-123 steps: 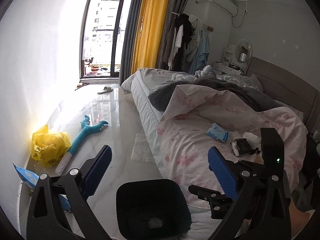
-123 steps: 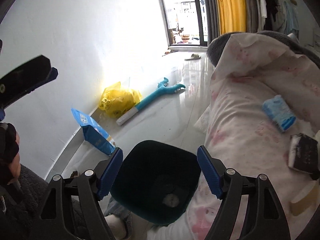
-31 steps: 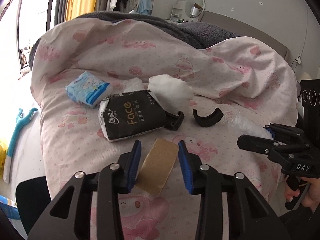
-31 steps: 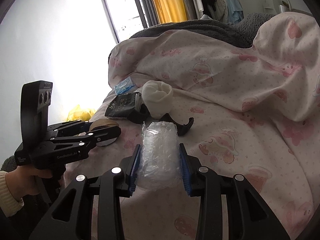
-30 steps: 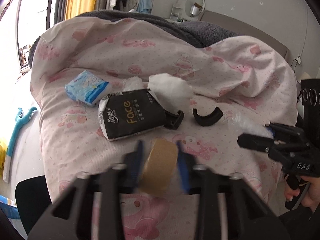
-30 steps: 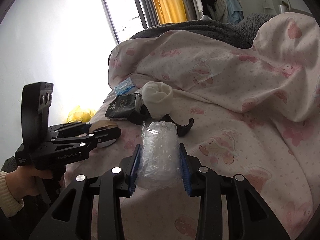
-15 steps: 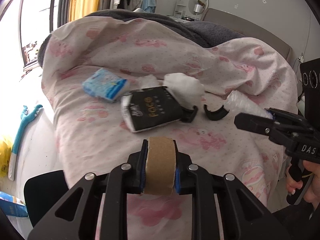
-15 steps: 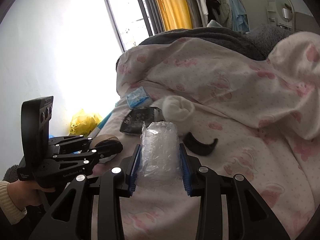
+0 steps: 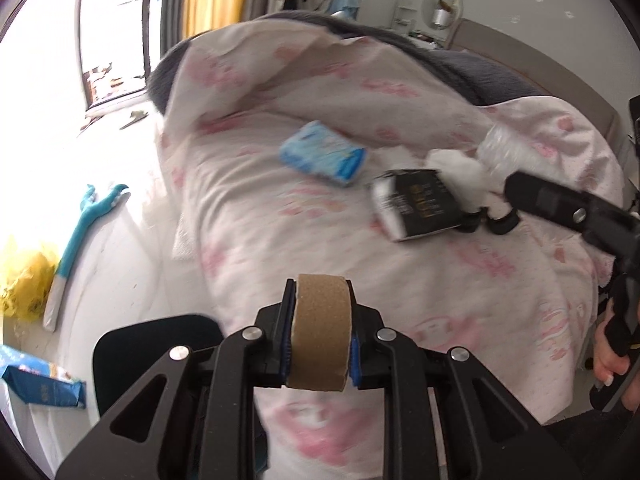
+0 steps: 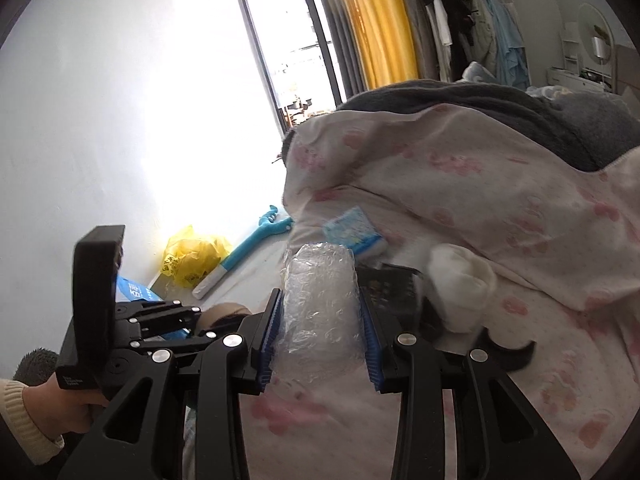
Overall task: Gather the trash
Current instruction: 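Lift both held items and swing them toward the teal bin, then open the left tool over the bin, then open the right tool, then move both open tools back toward the remaining items on the bed, then grasp the white sock with the right tool while the left tool grasps the black Face tissue pack, then lift both held items and carry them over the teal bin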
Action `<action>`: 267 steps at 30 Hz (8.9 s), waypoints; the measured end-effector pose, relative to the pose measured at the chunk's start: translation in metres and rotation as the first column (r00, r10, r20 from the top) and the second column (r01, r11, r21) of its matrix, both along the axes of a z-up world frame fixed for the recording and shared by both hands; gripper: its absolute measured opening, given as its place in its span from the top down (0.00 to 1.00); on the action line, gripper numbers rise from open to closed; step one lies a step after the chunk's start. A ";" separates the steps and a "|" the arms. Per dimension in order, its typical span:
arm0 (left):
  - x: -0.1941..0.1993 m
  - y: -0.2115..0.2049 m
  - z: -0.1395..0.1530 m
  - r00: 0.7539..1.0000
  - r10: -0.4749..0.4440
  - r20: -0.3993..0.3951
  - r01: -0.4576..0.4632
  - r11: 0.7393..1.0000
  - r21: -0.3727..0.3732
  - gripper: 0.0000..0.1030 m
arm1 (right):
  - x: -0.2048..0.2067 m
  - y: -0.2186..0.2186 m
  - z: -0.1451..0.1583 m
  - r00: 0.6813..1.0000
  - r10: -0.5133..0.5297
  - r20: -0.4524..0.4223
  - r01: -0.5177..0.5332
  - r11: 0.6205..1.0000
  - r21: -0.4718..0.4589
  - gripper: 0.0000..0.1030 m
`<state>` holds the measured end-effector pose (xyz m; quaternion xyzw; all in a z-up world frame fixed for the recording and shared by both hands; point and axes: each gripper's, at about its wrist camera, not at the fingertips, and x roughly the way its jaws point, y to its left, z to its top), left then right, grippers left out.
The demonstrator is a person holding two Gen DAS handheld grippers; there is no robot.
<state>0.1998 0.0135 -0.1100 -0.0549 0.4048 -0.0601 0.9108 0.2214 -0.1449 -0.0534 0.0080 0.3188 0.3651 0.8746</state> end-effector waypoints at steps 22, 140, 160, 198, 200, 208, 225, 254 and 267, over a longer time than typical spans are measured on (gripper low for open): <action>-0.028 0.106 -0.056 0.969 0.131 -0.209 -0.133 0.991 0.008 0.77 | -0.016 0.125 0.008 0.986 0.163 -0.014 -0.164 0.986 -0.029 0.64; -0.050 0.077 0.118 0.922 0.025 0.387 -0.043 0.998 0.037 0.05 | 0.019 0.078 0.008 0.999 -0.030 0.024 0.032 0.992 -0.119 0.18; 0.038 0.008 0.068 0.965 -0.105 0.241 0.113 0.993 -0.020 0.05 | 0.085 -0.029 -0.019 0.980 -0.198 -0.023 0.195 0.977 -0.088 0.14; 0.095 -0.070 0.006 0.996 -0.065 -0.060 0.055 0.985 -0.165 0.05 | 0.094 -0.107 -0.014 0.972 -0.220 -0.078 0.222 0.975 0.022 0.60; 0.098 -0.068 0.004 0.997 -0.038 -0.071 0.024 0.982 -0.189 0.05 | 0.091 -0.110 -0.013 0.973 -0.219 -0.076 0.221 0.975 0.026 0.60; 0.106 -0.078 -0.002 0.996 -0.006 -0.086 -0.011 0.981 -0.195 0.05 | 0.085 -0.113 -0.015 0.977 -0.198 -0.073 0.199 0.980 0.012 0.60; 0.106 -0.075 -0.006 0.996 -0.001 -0.088 -0.010 0.993 -0.120 0.27 | 0.077 -0.106 -0.004 0.984 -0.174 -0.047 0.174 0.985 0.008 0.60; 0.059 0.024 0.011 0.993 0.092 -0.075 -0.096 0.994 -0.060 0.27 | 0.058 -0.013 0.031 0.998 -0.059 0.032 0.057 0.998 0.033 0.60; 0.038 0.092 -0.006 0.973 0.161 -0.165 -0.174 0.983 -0.066 0.27 | 0.040 0.064 0.034 0.998 0.053 0.045 -0.054 0.999 0.008 0.60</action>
